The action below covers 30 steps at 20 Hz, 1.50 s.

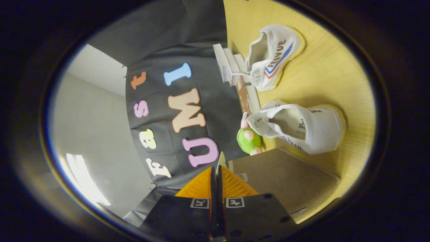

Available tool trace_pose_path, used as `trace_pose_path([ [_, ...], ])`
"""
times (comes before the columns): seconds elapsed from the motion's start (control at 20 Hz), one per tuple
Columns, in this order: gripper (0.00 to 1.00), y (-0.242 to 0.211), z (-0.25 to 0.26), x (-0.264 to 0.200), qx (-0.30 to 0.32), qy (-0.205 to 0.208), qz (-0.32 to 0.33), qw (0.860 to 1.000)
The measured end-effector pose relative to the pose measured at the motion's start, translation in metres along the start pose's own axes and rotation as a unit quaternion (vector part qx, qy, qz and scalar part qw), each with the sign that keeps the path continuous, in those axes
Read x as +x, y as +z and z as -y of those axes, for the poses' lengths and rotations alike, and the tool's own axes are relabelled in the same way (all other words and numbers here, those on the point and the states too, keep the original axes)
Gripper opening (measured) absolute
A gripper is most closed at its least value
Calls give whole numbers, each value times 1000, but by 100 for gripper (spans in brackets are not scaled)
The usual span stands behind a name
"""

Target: Open the storage box then place both shoes into the box .Put the left shoe in first, then the right shoe, with the right side of both shoes facing outward in a uniform manner.

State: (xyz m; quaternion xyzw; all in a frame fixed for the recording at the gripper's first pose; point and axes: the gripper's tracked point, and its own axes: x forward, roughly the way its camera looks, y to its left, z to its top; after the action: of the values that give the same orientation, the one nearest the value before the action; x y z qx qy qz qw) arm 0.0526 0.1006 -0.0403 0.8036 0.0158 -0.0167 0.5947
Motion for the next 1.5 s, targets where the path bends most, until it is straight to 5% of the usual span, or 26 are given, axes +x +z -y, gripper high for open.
trace_pose_path([
  [0.45, 4, -54, -88, 22, -87, 48, -47, 994],
  [0.85, 4, -147, -154, 21, -232, 65, -114, 964],
  [1.35, 4, -272, -144, 5, -280, 73, -216, 932],
  [1.5, 11, -304, -118, -4, -295, 63, -246, 921],
])
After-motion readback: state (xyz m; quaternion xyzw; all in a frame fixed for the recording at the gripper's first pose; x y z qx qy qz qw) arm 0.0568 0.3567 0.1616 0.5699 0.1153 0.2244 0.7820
